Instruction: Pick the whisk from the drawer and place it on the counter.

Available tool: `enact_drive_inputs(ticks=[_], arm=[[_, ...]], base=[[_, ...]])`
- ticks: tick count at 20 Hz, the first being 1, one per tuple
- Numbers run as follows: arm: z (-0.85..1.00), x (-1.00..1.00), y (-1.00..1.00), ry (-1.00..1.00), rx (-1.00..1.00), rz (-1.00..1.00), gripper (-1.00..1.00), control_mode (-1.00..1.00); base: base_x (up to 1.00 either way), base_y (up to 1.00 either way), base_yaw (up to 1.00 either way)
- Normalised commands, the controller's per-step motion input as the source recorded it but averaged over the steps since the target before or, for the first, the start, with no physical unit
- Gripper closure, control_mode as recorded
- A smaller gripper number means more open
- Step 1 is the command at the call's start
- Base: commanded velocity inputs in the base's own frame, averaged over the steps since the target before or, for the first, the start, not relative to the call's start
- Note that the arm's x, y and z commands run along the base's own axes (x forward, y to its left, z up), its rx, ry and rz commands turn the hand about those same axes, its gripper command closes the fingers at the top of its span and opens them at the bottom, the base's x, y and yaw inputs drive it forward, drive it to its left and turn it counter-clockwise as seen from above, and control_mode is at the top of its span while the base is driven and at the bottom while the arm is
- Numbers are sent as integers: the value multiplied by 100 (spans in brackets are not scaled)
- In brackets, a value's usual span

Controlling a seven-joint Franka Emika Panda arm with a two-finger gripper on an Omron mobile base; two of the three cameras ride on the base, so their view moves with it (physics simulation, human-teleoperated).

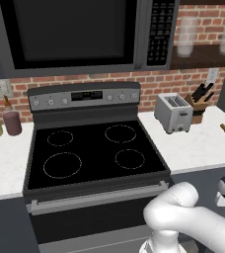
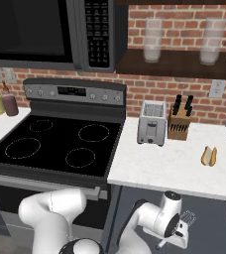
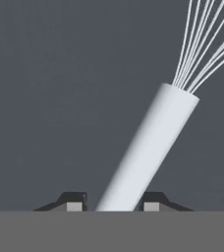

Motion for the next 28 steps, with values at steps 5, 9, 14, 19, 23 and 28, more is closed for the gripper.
enact_drive_inputs(ticks=[5,9,14,19,23,28], arm=[[0,0,0,0,0,0,100,-100],[7,-11,-9,0,0,0,100,-100],[65,-27,-40,0,0,0,100,-100],[85,-26,-21,3,0,-4,100,-100],[75,-59,-15,7,0,-7,100,-100],[53,-87,-7,5,0,-10,100,-100]], base=[[0,0,0],[0,0,0],[0,0,0],[0,0,0],[0,0,0],[0,0,0]])
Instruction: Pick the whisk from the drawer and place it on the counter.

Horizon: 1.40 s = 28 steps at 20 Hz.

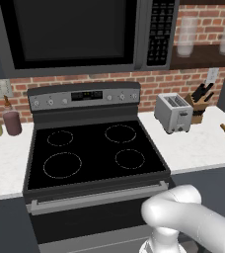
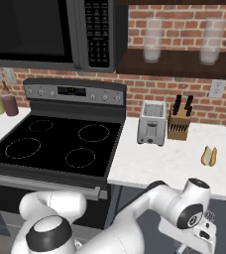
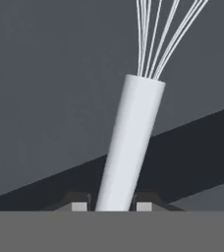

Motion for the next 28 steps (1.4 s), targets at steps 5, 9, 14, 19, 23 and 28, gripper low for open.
enact_drive_inputs(ticks=[5,9,14,19,23,28], arm=[[81,-40,10,0,0,-8,100,-100],[92,2,45,-1,0,-2,100,-100],[92,51,64,0,0,0,100,-100],[77,90,68,1,0,0,100,-100],[44,100,61,4,0,4,100,-100],[-1,98,61,15,-1,5,100,-100]], base=[[0,0,0],[0,0,0],[0,0,0],[0,0,0],[0,0,0],[0,0,0]])
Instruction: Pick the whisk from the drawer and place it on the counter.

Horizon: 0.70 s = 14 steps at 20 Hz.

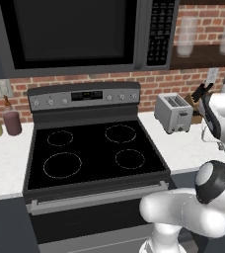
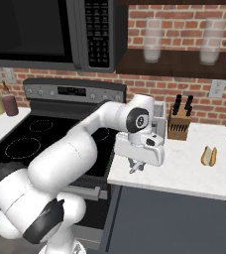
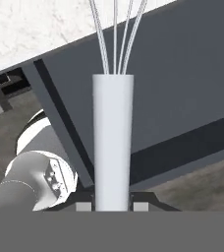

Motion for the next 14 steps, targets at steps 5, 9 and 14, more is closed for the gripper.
enact_drive_inputs(ticks=[5,9,14], arm=[[-31,81,39,16,-1,6,100,-100],[-59,79,8,5,0,11,100,-100],[-76,68,0,-1,4,15,100,-100]], base=[[0,0,0],[0,0,0],[0,0,0]])
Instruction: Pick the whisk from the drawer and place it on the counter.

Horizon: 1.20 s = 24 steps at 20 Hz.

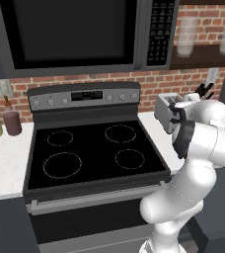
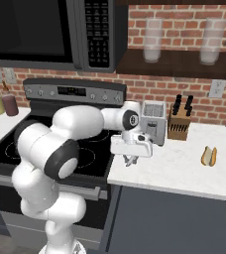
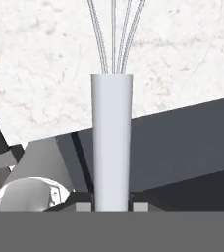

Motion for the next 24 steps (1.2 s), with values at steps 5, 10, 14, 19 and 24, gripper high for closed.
enact_drive_inputs(ticks=[5,10,14,19,24], arm=[[-35,32,-6,-19,14,15,100,-100],[-11,9,-14,-29,14,15,100,-100],[-4,11,-4,-16,4,9,100,-100],[-26,29,0,-6,0,5,100,-100],[-26,44,0,-1,0,5,100,-100]], base=[[0,0,0],[0,0,0],[0,0,0],[0,0,0],[0,0,0]])
